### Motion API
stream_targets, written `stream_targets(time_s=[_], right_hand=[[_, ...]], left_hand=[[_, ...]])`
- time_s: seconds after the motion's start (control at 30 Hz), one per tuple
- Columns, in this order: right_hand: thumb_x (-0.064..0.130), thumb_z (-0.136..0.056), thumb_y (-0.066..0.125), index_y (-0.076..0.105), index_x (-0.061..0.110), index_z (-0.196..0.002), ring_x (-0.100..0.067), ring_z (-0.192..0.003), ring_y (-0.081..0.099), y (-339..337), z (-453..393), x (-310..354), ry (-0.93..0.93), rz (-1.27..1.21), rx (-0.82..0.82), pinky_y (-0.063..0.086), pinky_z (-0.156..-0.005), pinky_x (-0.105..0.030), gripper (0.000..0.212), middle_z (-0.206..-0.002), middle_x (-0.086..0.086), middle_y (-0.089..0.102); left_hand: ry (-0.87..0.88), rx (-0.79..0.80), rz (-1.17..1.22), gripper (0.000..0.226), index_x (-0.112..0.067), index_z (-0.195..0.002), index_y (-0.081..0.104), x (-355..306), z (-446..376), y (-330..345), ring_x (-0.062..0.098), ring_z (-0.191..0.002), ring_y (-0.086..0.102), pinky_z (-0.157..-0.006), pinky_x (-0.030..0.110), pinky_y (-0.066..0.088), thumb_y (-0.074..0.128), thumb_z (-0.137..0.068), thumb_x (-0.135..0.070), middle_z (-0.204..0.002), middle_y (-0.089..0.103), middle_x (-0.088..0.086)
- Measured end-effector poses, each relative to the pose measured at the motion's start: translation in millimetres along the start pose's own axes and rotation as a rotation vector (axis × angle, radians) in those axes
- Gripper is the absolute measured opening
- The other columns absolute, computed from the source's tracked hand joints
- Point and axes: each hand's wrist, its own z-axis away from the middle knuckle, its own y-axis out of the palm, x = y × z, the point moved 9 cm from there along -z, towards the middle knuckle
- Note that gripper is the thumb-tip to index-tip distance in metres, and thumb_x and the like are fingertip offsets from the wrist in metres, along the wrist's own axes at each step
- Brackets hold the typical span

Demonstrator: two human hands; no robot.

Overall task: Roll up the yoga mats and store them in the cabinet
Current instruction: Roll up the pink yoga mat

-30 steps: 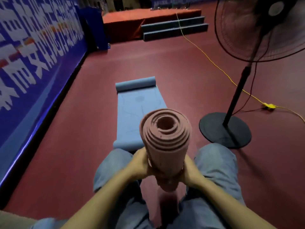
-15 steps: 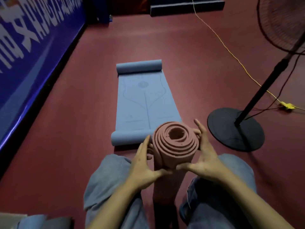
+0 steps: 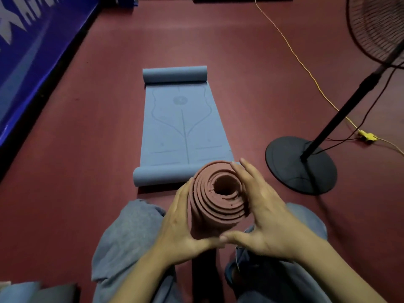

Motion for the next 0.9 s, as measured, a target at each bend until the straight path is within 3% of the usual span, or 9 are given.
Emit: stream_targets(time_s=[0.13,0.3,0.43,0.57,0.7,0.83,0.9], right_hand=[[0.091,-0.075,0.049,-0.014,0.038,-0.16,-0.018,-0.151,-0.03,16,-19,9,0.083,0.165,0.103,-0.001,-0.127,-0.051,0.118,-0.164,0.003,-0.033],[0.093,-0.079,0.027,-0.017,0.03,-0.16,-0.031,-0.15,-0.033,30,-37,16,0.098,0.333,0.188,-0.004,-0.126,-0.052,0.112,-0.164,-0.01,-0.033],[0.088,-0.08,0.019,-0.019,0.03,-0.158,-0.034,-0.15,-0.033,30,-39,20,0.126,0.406,0.263,-0.007,-0.125,-0.053,0.105,-0.165,-0.015,-0.027],[0.094,-0.068,0.036,-0.02,0.032,-0.158,-0.033,-0.149,-0.034,16,-54,29,0.041,0.527,0.289,-0.012,-0.123,-0.056,0.123,-0.167,-0.016,-0.021],[0.091,-0.06,0.063,-0.025,0.027,-0.157,-0.03,-0.151,-0.031,25,-72,34,0.021,0.523,0.324,-0.006,-0.125,-0.054,0.146,-0.166,-0.011,-0.028],[0.093,-0.059,0.062,-0.027,0.024,-0.157,-0.036,-0.15,-0.03,33,-83,25,0.085,0.56,0.344,-0.006,-0.126,-0.053,0.148,-0.165,-0.013,-0.03],[0.096,-0.06,0.057,-0.028,0.025,-0.157,-0.038,-0.15,-0.03,32,-85,22,0.101,0.562,0.375,-0.007,-0.125,-0.053,0.147,-0.165,-0.014,-0.029]], left_hand=[[-0.063,-0.028,0.093,0.129,-0.025,-0.158,0.028,3,-7,-1,0.004,-0.145,0.039,-0.116,0.019,0.034,0.09,-0.054,-0.069,-0.157,0.039,-0.017],[-0.111,-0.114,0.151,0.125,-0.035,-0.156,0.03,9,-12,-8,0.0,-0.139,0.046,-0.111,0.017,0.039,0.099,-0.052,-0.032,-0.15,0.048,-0.023],[-0.158,-0.174,0.147,0.108,-0.043,-0.148,0.036,12,-10,-12,-0.005,-0.129,0.054,-0.104,0.017,0.046,0.09,-0.054,-0.051,-0.139,0.054,-0.031],[-0.161,-0.191,0.129,0.109,-0.041,-0.148,0.037,14,-8,-17,-0.005,-0.132,0.051,-0.107,0.02,0.045,0.09,-0.054,-0.059,-0.142,0.054,-0.028],[-0.126,-0.135,0.151,0.109,-0.034,-0.158,0.029,0,-9,-12,-0.004,-0.142,0.04,-0.112,0.017,0.037,0.085,-0.065,-0.047,-0.155,0.042,-0.027],[-0.153,-0.019,0.118,0.113,-0.036,-0.16,0.023,4,-16,-12,-0.006,-0.143,0.037,-0.114,0.016,0.034,0.087,-0.068,-0.026,-0.157,0.039,-0.025],[-0.117,0.092,0.021,0.112,-0.034,-0.162,0.018,5,-24,-19,-0.006,-0.144,0.035,-0.117,0.022,0.035,0.088,-0.073,-0.027,-0.16,0.036,-0.023]])
